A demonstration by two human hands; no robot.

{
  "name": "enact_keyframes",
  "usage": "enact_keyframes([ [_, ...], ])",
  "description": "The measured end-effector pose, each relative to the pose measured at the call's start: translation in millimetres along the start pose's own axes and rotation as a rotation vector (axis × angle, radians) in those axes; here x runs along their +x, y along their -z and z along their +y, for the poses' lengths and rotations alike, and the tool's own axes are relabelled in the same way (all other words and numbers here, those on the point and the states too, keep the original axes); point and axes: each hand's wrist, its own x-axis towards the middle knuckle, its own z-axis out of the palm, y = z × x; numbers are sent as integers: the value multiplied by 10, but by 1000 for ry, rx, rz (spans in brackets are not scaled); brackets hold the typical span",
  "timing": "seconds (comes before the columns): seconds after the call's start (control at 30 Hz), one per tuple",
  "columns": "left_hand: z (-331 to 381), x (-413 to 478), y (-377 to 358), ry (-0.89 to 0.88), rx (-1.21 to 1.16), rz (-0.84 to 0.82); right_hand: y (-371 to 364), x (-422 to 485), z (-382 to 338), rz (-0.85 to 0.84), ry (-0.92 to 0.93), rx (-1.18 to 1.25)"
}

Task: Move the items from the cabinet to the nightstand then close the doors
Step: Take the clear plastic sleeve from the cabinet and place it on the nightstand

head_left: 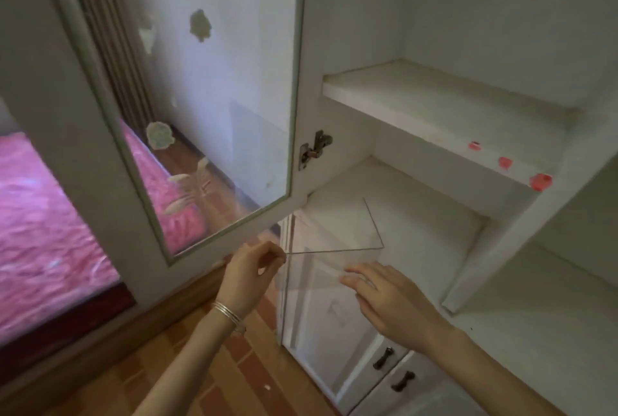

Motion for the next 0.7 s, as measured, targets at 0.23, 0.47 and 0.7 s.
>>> enact_keyframes([
  [0.23, -304, -831, 840, 113, 222, 80, -217, 569, -843, 21, 239, 60],
  [0.47, -683, -2055, 1821, 372, 348, 90, -632, 887, -2049, -76, 442, 59],
  [0.7, -915, -3456, 3060, 544, 240, 273, -958, 1012, -3809, -97, 645, 115],
])
